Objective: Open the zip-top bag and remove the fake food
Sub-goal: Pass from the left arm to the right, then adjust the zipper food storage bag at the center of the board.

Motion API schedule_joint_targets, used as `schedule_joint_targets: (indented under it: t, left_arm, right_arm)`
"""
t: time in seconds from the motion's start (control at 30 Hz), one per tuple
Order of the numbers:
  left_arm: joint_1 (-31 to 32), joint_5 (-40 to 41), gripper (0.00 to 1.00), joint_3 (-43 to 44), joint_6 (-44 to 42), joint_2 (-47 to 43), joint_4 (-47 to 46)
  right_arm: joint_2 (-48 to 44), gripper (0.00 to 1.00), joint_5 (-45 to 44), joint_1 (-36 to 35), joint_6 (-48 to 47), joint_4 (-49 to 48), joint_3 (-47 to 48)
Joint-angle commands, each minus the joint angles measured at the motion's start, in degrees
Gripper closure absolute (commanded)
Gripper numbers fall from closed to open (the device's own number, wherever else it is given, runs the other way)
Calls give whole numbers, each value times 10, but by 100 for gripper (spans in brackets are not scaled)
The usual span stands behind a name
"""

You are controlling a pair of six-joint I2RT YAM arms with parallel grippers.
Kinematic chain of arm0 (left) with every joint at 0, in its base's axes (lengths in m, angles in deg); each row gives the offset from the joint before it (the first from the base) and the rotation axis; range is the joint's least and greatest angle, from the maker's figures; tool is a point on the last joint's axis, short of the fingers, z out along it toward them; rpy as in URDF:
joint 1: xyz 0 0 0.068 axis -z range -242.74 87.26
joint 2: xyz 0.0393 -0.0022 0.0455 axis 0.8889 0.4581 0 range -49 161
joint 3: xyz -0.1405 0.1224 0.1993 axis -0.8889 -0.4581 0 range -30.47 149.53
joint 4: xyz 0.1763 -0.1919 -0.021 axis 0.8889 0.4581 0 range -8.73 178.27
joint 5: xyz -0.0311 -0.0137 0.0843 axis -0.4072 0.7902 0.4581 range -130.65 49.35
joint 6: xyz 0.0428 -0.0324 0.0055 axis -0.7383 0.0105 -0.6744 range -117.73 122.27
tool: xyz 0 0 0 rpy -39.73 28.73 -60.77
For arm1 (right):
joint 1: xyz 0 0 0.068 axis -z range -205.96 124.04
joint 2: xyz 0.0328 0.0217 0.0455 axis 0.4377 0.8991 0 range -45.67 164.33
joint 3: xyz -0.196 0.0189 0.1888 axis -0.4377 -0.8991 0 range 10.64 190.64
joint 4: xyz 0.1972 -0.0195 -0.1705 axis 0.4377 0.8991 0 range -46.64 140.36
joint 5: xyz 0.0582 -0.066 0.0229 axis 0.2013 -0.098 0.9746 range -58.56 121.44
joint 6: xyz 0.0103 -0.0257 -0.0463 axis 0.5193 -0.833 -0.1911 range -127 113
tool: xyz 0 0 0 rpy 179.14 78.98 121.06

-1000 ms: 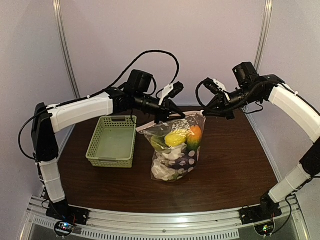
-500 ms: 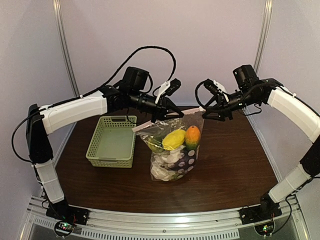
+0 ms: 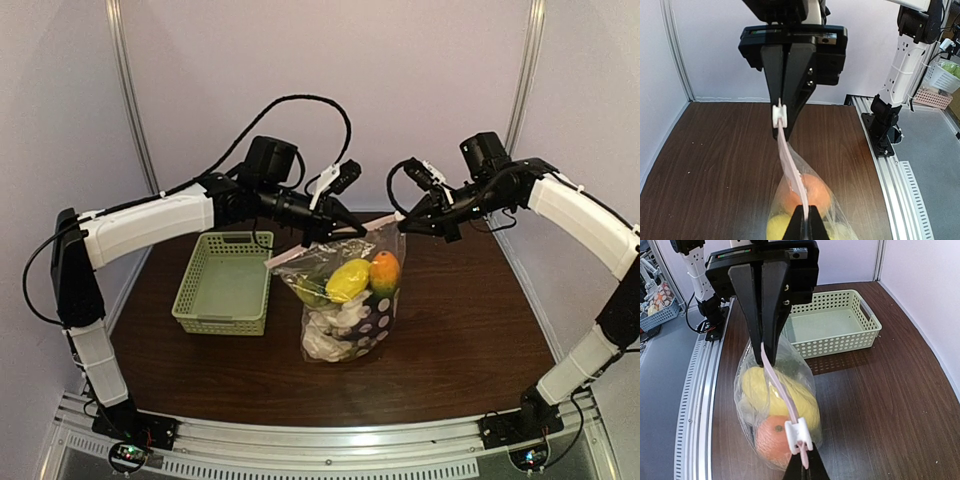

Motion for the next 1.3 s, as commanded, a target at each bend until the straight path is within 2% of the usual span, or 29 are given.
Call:
schedule_joint_targets:
  t: [0.0,0.03,0.1,0.33,0.47,0.6,0.8,0.97,1.1,1.17,1.27]
  left_arm:
    - [2,10,92,-4,-2,-20,-35]
    - [2,26,77,-4,-1,-20,-36]
    - [2,58,58,-7,-1,-28,-41]
    - [1,107,37,-74,-6,-91,-119]
    - [1,103,36,-80,-4,-94,-132]
    - [1,102,36,-107,19,-92,-177]
    - [6,109,41,-179,110,-102,-290]
    - [29,185,41,-241,117,-131,-382]
    - [37,250,41,-244,116,-131,-398]
    - [52,285,40,-244,87,-131,-396]
    - [69,333,40,-240,64,-131,-399]
  right_arm:
    - [1,100,2,-2,-6,8,8]
    - [-1,100,-8,-1,-12,16,20]
    - [-2,100,-30,6,-27,42,53]
    - [9,100,-120,45,-92,140,159]
    - [17,100,-116,40,-99,167,157]
    - [28,100,-113,2,-92,153,111]
    - [50,100,-75,-44,-35,93,92]
    - [78,100,-62,-59,32,58,150]
    - [95,100,-71,-67,69,35,183]
    - [91,100,-93,-71,108,0,182]
    - [99,100,-120,-73,140,0,211]
